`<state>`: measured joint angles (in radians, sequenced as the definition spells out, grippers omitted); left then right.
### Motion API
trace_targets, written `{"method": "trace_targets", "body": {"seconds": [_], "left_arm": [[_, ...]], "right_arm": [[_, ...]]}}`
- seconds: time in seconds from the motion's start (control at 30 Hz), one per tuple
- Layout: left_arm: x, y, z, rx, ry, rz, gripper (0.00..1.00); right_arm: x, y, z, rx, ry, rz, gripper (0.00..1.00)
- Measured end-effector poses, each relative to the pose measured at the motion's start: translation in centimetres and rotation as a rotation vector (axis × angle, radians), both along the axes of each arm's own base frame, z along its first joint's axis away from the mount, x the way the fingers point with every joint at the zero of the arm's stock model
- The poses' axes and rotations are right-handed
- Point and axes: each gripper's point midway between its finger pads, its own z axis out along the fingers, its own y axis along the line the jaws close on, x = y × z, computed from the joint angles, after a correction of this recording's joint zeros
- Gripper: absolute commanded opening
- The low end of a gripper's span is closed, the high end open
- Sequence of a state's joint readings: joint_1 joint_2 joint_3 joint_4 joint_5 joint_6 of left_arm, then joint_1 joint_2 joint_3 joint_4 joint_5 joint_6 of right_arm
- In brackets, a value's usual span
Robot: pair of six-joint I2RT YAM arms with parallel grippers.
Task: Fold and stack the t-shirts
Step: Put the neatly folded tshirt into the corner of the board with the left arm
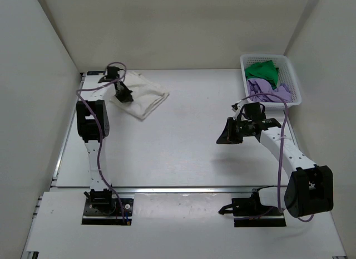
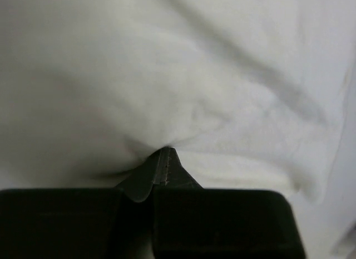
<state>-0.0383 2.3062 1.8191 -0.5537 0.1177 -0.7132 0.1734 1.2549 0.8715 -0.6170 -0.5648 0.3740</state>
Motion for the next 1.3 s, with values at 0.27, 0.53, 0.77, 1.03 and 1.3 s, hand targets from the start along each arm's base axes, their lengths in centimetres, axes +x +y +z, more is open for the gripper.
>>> {"method": "trace_targets", "body": {"seconds": [0.27, 0.53, 0.77, 1.03, 1.3], "left_arm": [[7.2, 15.4, 0.4, 0.094, -0.052, 0.244, 0.0], [6.0, 19.9, 0.3, 0.178, 0.002, 0.329, 0.0], [4.9, 21.9, 1.1, 0.236, 0.027, 0.369, 0.0], [4.5, 23.1, 4.9, 0.258, -0.014, 0.399, 0.18], [6.8, 11.7, 10.8, 0.244, -0.149, 0.223, 0.01]], "right_arm": [[-1.2, 1.3, -0.1, 0.001, 0.014, 0.056, 0.0], [-1.4, 1.9, 0.0, 0.004, 0.027, 0.087, 0.0], [-0.9, 2.2, 0.4, 0.013, 0.025, 0.097, 0.0], [-1.3, 3.2, 0.9, 0.028, 0.019, 0.133, 0.0], [-0.5, 3.5, 2.2, 0.05, -0.016, 0.134, 0.0]]}}
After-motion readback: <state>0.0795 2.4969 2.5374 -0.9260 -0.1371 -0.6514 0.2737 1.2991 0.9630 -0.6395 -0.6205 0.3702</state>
